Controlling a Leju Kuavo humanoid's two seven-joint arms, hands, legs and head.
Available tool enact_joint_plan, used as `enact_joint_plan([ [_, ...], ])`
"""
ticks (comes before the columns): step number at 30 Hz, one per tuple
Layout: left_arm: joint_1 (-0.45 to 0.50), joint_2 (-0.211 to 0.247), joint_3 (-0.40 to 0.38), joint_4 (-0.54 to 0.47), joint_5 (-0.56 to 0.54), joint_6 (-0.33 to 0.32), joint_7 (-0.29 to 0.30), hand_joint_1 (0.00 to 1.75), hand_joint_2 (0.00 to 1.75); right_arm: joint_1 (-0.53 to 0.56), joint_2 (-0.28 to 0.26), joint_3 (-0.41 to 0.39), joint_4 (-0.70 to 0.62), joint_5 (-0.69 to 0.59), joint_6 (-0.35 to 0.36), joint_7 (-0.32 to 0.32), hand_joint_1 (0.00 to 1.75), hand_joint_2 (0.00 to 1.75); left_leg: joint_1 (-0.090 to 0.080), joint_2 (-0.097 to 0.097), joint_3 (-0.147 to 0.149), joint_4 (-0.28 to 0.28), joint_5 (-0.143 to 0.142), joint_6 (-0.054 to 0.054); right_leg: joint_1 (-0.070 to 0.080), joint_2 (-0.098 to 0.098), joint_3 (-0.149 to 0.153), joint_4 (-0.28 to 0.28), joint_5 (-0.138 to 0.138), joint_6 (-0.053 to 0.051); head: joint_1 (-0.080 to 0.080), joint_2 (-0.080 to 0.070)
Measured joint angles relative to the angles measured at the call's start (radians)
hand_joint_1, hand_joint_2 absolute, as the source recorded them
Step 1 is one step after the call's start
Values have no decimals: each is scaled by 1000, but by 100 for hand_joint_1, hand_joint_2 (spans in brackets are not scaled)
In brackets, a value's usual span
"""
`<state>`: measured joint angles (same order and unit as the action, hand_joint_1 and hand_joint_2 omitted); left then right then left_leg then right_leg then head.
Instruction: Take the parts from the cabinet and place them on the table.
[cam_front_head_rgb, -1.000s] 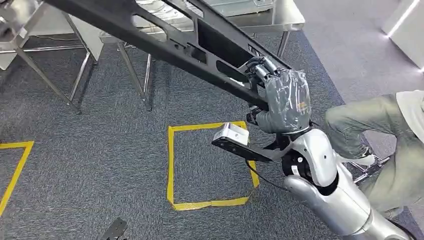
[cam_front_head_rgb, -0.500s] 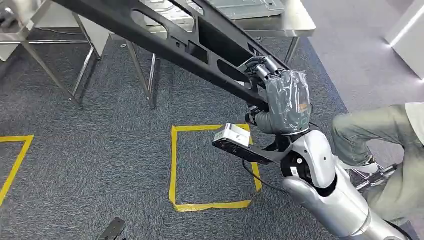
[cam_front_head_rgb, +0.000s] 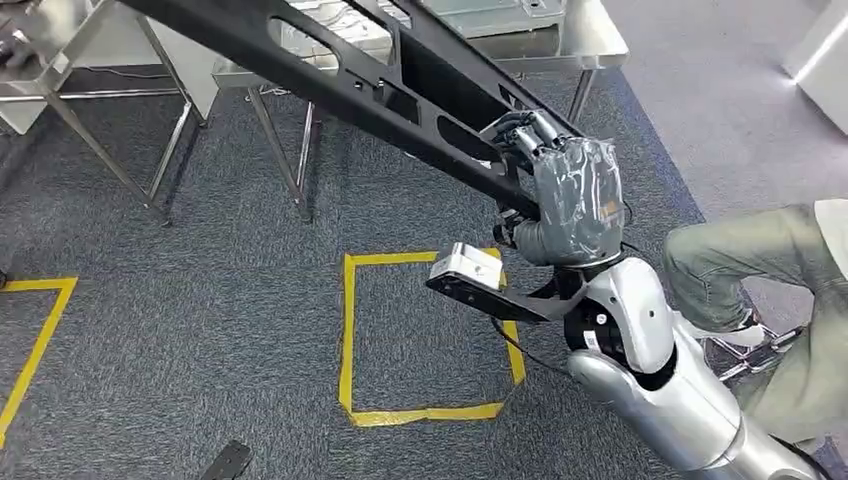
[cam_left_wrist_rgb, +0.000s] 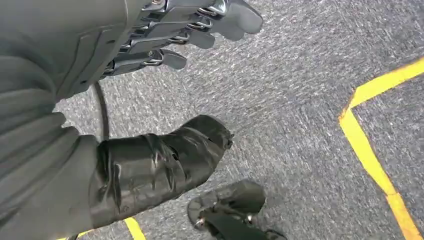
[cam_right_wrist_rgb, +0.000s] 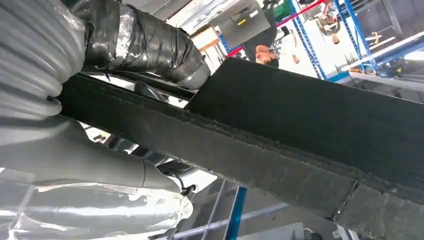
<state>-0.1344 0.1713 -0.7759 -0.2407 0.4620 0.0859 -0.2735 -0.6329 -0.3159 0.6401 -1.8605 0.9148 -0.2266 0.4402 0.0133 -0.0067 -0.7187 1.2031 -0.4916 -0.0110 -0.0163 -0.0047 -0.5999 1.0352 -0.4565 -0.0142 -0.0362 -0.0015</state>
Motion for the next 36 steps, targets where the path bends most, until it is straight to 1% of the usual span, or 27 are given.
enact_joint_plan([
  [1,-1,0,0,0,0,0,0,0,175,0,0,0,0,0,0,0,175,175,0,2,45,-95,47,2,-1,0,5,0,-4,4,0,0],
  [2,-1,0,0,0,0,-1,0,0,175,0,0,0,0,0,0,0,175,175,0,6,73,-161,54,5,-1,0,8,0,-7,9,0,0],
  [3,-2,0,0,0,0,-2,0,0,175,-3,0,0,0,0,0,0,175,175,-7,5,85,-171,44,8,7,1,4,3,-8,14,1,0],
  [4,-4,0,0,0,0,-3,0,0,175,-3,0,0,0,0,1,0,175,175,-8,1,81,-169,45,17,6,1,3,0,-8,18,0,0],
  [6,-1,0,0,0,1,-4,0,0,175,-4,0,0,0,0,2,0,175,175,-8,1,81,-169,42,25,6,0,9,-6,-9,27,2,0],
  [8,-1,0,0,0,1,-7,0,0,175,-4,0,0,0,0,3,0,175,175,-3,0,93,-181,45,38,2,0,1,18,-26,38,3,0],
  [9,-1,0,0,0,1,-8,0,0,175,-6,0,0,0,0,5,0,175,175,-2,0,97,-183,43,44,5,0,-18,62,-51,39,5,0],
  [11,-3,1,0,0,2,-11,0,0,175,-7,0,0,0,0,8,0,175,175,-5,0,101,-182,39,53,6,1,-101,223,-121,40,4,0],
  [12,-3,1,0,0,2,-13,0,0,175,-5,0,0,1,-1,11,0,175,175,-7,0,103,-182,36,57,6,1,-141,290,-138,39,4,0],
  [13,-3,1,0,0,2,-14,0,0,175,-4,0,0,1,-1,11,0,175,175,-9,-1,105,-181,34,59,7,1,-162,315,-131,38,4,0],
  [14,-2,1,0,0,2,-14,0,0,175,-3,0,0,2,-1,12,0,175,175,-10,-3,108,-181,32,59,7,2,-158,290,-100,34,5,0],
  [15,-2,0,0,0,2,-15,0,0,175,-4,0,0,3,-1,12,0,175,175,-11,-6,113,-180,28,59,8,2,-133,229,-55,29,5,0],
  [17,-3,0,0,0,2,-15,0,0,175,-6,0,0,3,-1,12,0,175,175,-13,-12,122,-179,22,57,18,3,-56,57,37,10,5,0],
  [18,-2,-1,0,0,2,-16,0,0,175,-7,0,0,3,-1,12,0,175,175,-12,-12,122,-180,20,55,21,4,-40,23,25,1,3,0],
  [19,-3,-1,0,0,2,-17,0,0,175,-9,0,0,3,-1,12,0,175,175,-20,-14,116,-174,18,48,22,3,-28,-5,25,4,4,0],
  [21,-1,-1,0,0,2,-17,2,0,175,-9,0,0,3,-1,12,0,175,175,-12,-13,116,-183,21,39,27,4,-30,-1,25,3,4,0],
  [23,0,0,0,0,2,-18,2,0,175,-9,0,0,3,-1,12,0,175,175,-17,-12,118,-188,12,29,9,2,-13,-26,33,-3,5,0],
  [24,-1,-1,0,0,2,-19,1,0,175,-11,2,0,3,-1,13,0,175,175,-15,-8,114,-162,-3,22,10,1,-5,-33,33,-4,3,0],
  [25,-3,0,0,0,2,-21,1,0,175,-15,3,1,4,-1,14,0,175,175,-12,-7,85,-102,-33,16,10,1,-2,-34,32,-6,1,0],
  [27,-5,0,0,0,2,-23,1,0,175,-16,3,2,5,-2,19,0,175,175,-9,-6,0,53,-89,8,9,-1,0,-34,27,-10,1,0],
  [28,-1,0,0,0,4,-24,2,0,175,-14,3,3,6,-3,21,0,175,175,-6,-5,-32,101,-93,3,9,-1,2,-34,25,-11,2,0],
  [29,2,0,0,0,5,-24,2,0,175,-12,3,3,6,-3,23,0,175,175,-3,-4,-39,99,-74,0,8,0,4,-33,22,-10,0,0],
  [30,4,0,0,0,5,-24,2,0,175,-10,3,3,6,-3,24,0,175,175,1,-3,-26,55,-36,-3,7,1,8,-32,19,-8,2,0],
  [32,2,0,0,0,5,-26,2,0,175,-10,3,3,7,-3,24,0,175,175,8,3,52,-117,62,-8,3,1,18,-27,9,1,1,0],
  [33,2,0,0,0,5,-27,2,0,175,-11,3,3,7,-3,24,0,175,175,10,6,74,-172,65,-10,4,1,19,-25,3,7,1,0],
  [34,-1,0,0,0,5,-29,2,0,175,-12,3,3,7,-3,24,0,175,175,1,3,88,-192,54,-1,11,3,15,-19,-1,14,-1,0],
  [36,0,0,0,0,5,-29,2,0,175,-11,3,3,8,-3,26,0,175,175,1,1,84,-184,48,15,12,3,17,-24,-5,23,-1,0],
])
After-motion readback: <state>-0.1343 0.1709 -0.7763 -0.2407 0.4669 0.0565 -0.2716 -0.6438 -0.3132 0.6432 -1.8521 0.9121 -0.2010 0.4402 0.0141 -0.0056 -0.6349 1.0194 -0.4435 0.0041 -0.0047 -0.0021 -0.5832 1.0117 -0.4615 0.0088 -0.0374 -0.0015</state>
